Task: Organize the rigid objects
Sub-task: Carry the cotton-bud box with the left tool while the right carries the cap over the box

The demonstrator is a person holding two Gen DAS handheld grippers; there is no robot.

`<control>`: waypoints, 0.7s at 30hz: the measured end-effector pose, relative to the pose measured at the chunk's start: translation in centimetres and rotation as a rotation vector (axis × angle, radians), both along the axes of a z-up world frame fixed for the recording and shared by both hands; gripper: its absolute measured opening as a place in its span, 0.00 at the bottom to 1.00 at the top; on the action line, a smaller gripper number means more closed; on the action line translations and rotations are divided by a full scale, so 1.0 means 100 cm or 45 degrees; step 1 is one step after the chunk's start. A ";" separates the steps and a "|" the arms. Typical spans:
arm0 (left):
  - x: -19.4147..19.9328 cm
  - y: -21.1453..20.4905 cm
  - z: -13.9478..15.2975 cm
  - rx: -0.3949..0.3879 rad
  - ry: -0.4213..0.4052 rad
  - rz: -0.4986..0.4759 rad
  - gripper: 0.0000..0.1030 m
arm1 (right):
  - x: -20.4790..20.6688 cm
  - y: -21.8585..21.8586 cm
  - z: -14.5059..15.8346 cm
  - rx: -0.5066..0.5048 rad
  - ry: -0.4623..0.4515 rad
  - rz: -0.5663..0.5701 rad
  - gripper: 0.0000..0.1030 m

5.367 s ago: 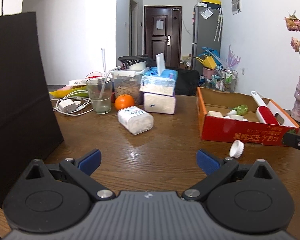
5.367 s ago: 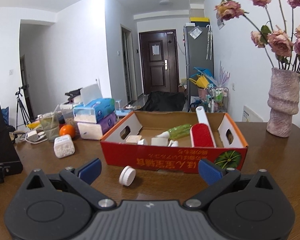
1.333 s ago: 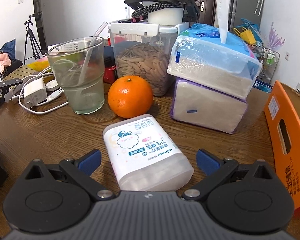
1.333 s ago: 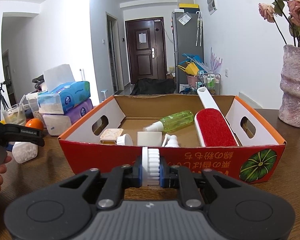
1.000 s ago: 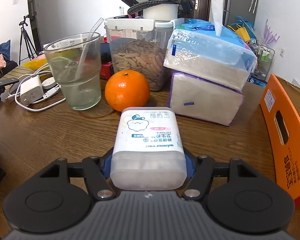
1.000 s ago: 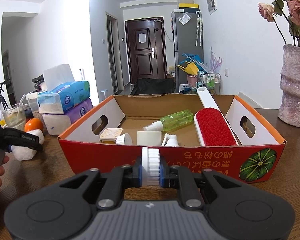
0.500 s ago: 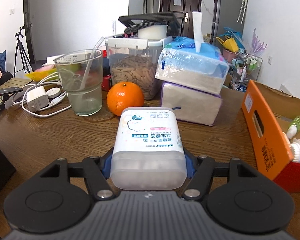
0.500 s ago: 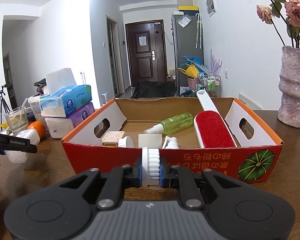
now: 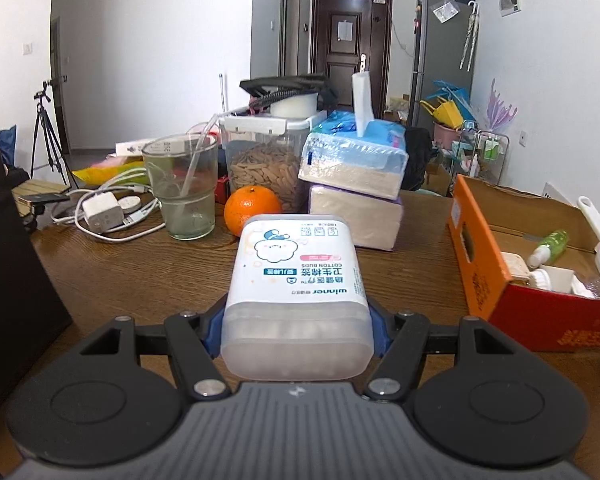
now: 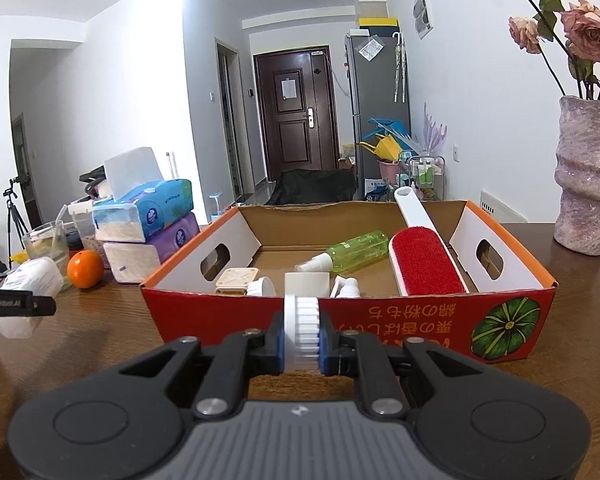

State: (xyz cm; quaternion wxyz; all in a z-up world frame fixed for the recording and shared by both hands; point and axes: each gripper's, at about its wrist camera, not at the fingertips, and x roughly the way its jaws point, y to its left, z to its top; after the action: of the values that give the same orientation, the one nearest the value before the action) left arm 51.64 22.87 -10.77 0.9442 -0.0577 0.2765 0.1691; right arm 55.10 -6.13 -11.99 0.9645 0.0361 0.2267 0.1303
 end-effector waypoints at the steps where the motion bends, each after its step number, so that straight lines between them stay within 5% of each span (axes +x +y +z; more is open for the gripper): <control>1: -0.004 -0.003 0.001 0.001 -0.007 -0.005 0.64 | -0.002 -0.001 0.000 0.002 -0.001 -0.001 0.14; 21: -0.063 -0.059 0.019 -0.025 -0.073 -0.110 0.64 | -0.038 -0.019 0.010 0.039 -0.022 0.009 0.14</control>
State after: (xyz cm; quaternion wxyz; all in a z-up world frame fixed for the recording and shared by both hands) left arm 45.38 16.99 -8.90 0.9576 -0.0597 0.2533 0.1238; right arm 51.30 -7.99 -10.95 0.9653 0.0488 0.2163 0.1376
